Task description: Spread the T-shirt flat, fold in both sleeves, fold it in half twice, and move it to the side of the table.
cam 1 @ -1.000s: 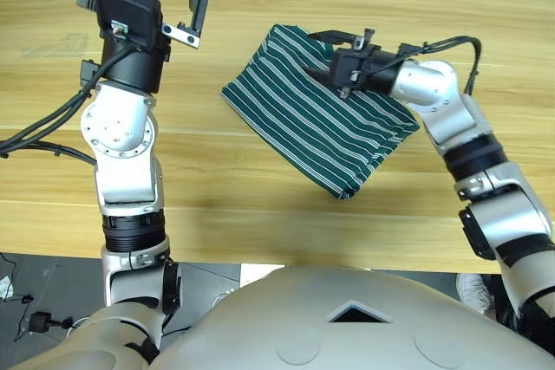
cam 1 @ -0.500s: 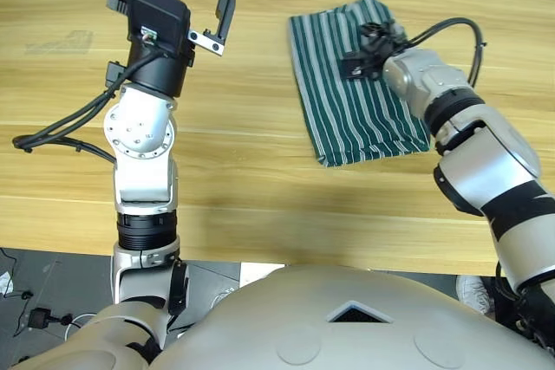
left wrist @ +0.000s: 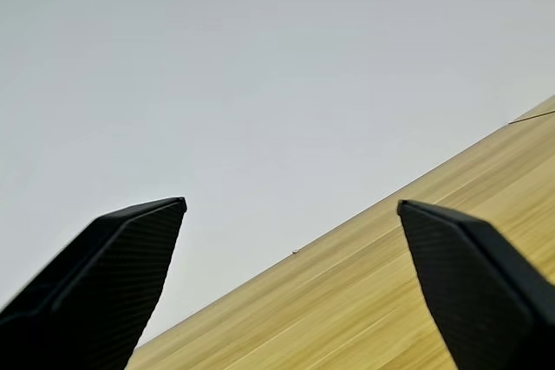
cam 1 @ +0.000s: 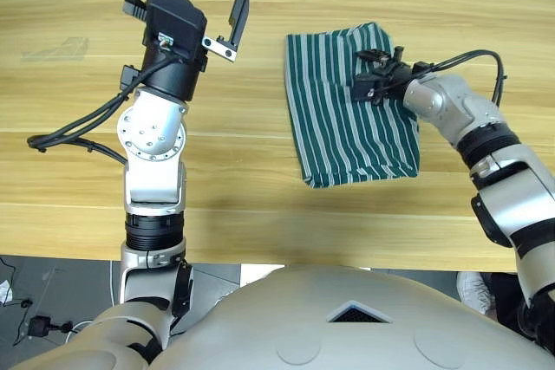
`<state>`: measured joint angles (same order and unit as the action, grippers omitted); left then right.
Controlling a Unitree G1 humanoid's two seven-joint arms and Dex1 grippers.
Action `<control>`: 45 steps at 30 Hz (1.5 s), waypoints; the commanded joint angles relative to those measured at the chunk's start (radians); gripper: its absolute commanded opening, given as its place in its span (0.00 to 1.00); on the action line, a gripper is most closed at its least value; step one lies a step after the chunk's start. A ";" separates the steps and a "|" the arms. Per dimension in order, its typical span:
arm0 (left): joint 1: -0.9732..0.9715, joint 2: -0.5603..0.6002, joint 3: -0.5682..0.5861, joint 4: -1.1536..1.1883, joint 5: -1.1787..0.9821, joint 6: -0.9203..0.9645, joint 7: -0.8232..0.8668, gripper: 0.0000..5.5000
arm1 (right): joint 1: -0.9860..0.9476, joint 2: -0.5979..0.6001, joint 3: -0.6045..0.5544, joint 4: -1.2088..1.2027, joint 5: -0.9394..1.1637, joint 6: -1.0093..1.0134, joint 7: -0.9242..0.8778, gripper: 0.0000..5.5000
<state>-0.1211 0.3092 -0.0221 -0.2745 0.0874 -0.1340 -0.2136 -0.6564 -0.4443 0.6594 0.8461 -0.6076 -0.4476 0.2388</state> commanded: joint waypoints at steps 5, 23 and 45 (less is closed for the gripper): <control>0.027 0.005 -0.020 0.011 0.018 -0.008 -0.013 0.82 | 0.132 -0.003 -0.061 -0.160 0.025 0.077 0.023 0.42; 0.555 0.479 0.020 -0.192 0.375 -0.339 -0.285 0.82 | 0.378 -0.515 -0.595 -0.304 0.210 -0.606 0.172 0.42; 0.368 0.511 -0.286 0.119 0.695 -0.701 -0.184 0.82 | 0.220 -0.666 0.072 -0.204 -0.803 -0.831 -0.929 0.42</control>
<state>0.2509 0.8232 -0.2690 -0.1906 0.7401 -0.8517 -0.3673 -0.4477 -1.1064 0.7181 0.6889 -1.4355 -1.2580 -0.6989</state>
